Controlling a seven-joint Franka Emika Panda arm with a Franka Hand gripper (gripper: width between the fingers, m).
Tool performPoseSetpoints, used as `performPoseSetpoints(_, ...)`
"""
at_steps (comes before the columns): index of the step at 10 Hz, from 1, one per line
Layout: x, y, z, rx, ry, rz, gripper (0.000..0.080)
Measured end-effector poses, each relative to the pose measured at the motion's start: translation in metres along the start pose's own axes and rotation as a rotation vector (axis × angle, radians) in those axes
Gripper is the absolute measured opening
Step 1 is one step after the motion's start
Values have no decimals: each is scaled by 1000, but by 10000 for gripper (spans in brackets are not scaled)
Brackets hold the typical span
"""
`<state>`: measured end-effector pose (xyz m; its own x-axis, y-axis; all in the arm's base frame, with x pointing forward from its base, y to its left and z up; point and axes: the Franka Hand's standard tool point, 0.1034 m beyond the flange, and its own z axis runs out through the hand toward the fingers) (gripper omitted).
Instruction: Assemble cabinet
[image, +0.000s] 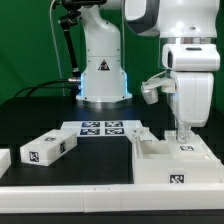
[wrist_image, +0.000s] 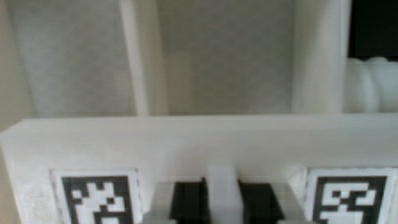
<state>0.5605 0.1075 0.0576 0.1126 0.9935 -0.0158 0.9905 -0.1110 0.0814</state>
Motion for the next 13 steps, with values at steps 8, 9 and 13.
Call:
performPoseSetpoints(8,-4,21,1,7,-11,-71,74)
performPoseSetpoints(9,-4,21,0,6,-12,-75,74)
performPoseSetpoints(13,-2,3,-17,-8,-12,-98,576)
